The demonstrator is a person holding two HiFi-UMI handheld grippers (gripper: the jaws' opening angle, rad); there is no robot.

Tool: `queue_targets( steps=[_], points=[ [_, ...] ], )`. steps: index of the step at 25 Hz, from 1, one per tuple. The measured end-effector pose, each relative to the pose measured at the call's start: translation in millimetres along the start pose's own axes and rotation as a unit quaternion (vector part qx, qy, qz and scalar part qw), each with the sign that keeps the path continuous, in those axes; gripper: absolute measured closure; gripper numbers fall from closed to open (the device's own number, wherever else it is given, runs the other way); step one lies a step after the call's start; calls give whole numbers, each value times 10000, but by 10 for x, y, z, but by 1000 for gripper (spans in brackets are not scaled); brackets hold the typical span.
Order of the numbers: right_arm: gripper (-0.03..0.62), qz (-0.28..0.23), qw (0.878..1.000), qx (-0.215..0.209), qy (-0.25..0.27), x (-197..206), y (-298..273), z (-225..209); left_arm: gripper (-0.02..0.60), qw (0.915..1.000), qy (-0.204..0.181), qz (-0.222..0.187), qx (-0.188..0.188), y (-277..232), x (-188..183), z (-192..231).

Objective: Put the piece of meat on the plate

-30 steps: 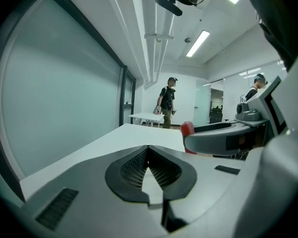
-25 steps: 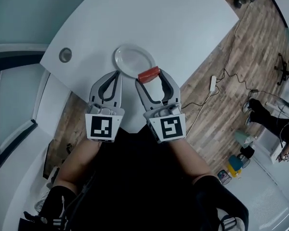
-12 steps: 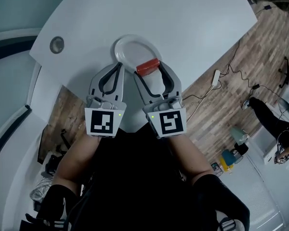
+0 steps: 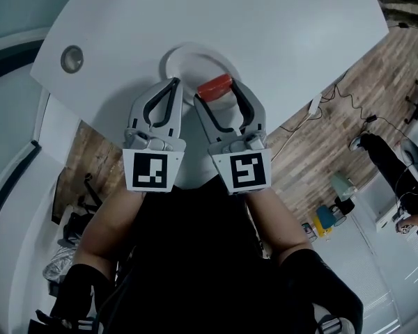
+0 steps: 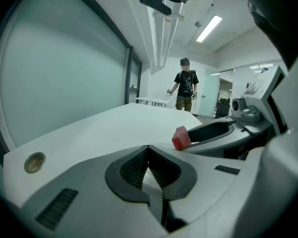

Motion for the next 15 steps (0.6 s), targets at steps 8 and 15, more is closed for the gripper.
queue_targets(
  steps=[8, 15],
  points=[
    [309, 646, 9976, 14, 242, 55, -55, 26, 592, 9999, 29, 99, -10, -39, 13, 16],
    [310, 1092, 9934, 61, 344, 88, -208, 65, 592, 9999, -107, 126, 14, -72, 40, 97]
  ],
)
Point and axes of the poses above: the fingertips, and each gripper's own axes: y backward along the fingers, z to its left, x out of its underside, the point moved 4 cm from there along y, backward along the fingers, and after that the axes turned 9 degrees about z, right-handed, at the moved point
